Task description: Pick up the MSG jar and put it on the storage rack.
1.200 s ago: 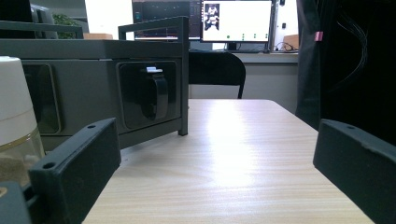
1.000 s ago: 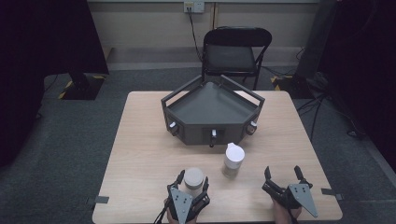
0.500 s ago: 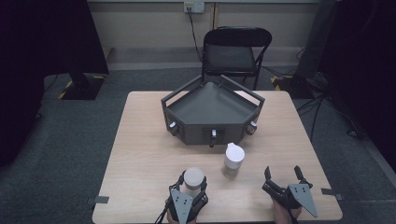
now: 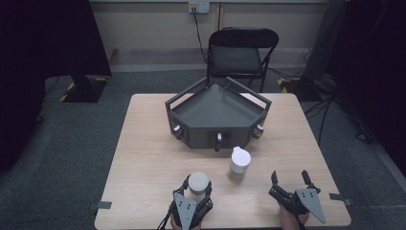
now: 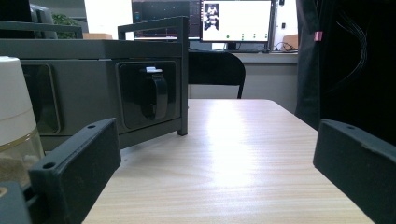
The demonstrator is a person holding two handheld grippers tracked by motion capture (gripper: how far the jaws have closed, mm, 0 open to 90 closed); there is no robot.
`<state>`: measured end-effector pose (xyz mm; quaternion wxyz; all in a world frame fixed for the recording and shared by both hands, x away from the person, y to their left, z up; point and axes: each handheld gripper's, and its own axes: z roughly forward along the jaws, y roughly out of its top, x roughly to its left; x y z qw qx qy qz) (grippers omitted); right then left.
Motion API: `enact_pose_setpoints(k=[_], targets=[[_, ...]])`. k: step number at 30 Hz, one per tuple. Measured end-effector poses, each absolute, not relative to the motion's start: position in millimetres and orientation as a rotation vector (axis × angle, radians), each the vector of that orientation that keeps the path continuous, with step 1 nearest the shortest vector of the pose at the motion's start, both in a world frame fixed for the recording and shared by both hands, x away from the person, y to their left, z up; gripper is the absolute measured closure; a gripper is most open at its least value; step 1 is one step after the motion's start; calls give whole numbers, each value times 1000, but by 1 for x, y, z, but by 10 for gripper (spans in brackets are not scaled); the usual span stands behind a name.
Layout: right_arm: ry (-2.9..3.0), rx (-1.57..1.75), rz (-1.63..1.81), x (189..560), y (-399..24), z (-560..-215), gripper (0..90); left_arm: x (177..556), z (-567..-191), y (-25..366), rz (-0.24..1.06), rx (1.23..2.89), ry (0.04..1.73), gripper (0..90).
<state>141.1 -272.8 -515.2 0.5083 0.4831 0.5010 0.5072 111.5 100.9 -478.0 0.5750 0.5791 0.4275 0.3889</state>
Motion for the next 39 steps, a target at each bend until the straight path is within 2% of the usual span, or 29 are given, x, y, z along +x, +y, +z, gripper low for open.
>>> enact_pose_setpoints(k=[14, 24, 30, 39], targets=[[1208, 1165, 1222, 141, -273, -515, 0, 123, -462, 109, 911, 1391, 922, 338], [1207, 1165, 1222, 141, -273, -515, 0, 139, -446, 127, 848, 1380, 884, 338], [1205, 1167, 1221, 141, -272, -515, 0, 142, -436, 127, 893, 1384, 861, 338], [1204, 1167, 1220, 141, -272, -515, 0, 163, -417, 140, 830, 1356, 825, 339]])
